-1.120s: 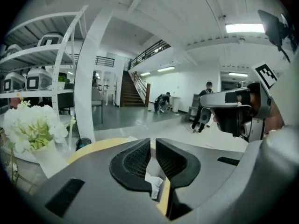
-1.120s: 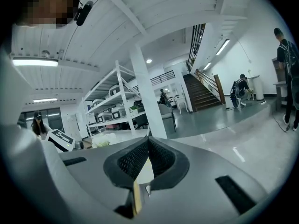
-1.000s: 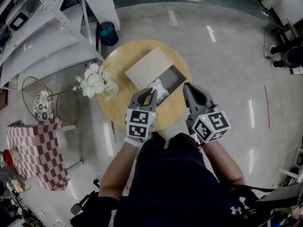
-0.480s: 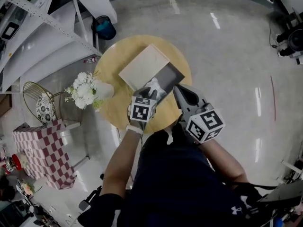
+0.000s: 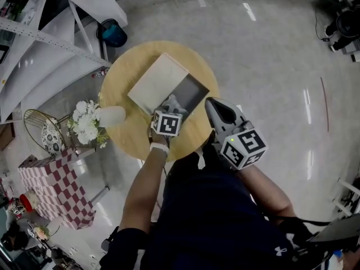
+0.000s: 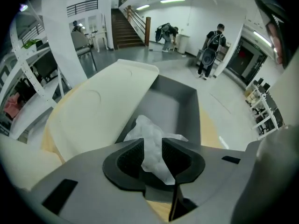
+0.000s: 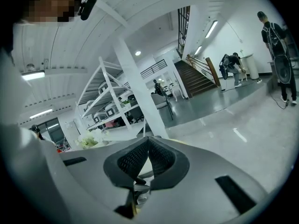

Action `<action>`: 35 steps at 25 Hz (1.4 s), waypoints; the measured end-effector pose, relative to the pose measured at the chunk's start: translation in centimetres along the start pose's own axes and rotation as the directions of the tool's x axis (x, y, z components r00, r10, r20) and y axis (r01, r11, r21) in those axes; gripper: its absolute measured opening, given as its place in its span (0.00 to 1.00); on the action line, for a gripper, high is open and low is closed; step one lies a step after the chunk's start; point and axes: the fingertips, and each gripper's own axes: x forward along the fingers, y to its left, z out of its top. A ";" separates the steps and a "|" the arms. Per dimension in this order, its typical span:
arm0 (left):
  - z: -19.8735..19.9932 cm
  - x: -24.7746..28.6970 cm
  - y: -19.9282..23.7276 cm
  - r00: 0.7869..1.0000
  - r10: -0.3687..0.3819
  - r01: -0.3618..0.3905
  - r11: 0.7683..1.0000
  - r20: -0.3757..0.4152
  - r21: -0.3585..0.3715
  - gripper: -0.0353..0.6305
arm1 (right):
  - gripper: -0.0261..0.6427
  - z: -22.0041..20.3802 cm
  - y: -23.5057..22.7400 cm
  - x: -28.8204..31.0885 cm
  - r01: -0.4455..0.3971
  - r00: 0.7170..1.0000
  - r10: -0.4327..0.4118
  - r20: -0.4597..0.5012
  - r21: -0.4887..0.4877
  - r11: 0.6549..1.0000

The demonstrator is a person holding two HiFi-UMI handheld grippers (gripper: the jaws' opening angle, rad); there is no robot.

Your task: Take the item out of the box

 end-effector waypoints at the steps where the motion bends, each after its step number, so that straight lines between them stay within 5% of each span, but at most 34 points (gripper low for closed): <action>1: -0.1 0.3 0.1 1.000 0.003 -0.003 1.000 -0.012 0.003 0.24 | 0.05 0.0 -0.2 0.1 0.002 1.000 -0.002 -0.003 0.002 1.000; 13: -0.8 1.4 0.1 0.992 0.024 -0.010 0.993 -0.121 0.114 0.19 | 0.05 -0.9 -0.1 0.1 -0.001 1.000 0.001 -0.020 0.019 1.000; 15: -0.8 1.2 0.3 0.994 0.014 -0.003 0.995 -0.109 0.100 0.09 | 0.05 -0.9 0.1 -0.1 -0.001 1.000 0.002 -0.021 0.018 1.000; 35: -0.7 -2.6 0.6 0.999 -0.044 0.043 0.991 -0.007 -0.130 0.08 | 0.05 -0.8 1.6 -0.3 -0.035 0.999 0.035 -0.026 0.022 0.999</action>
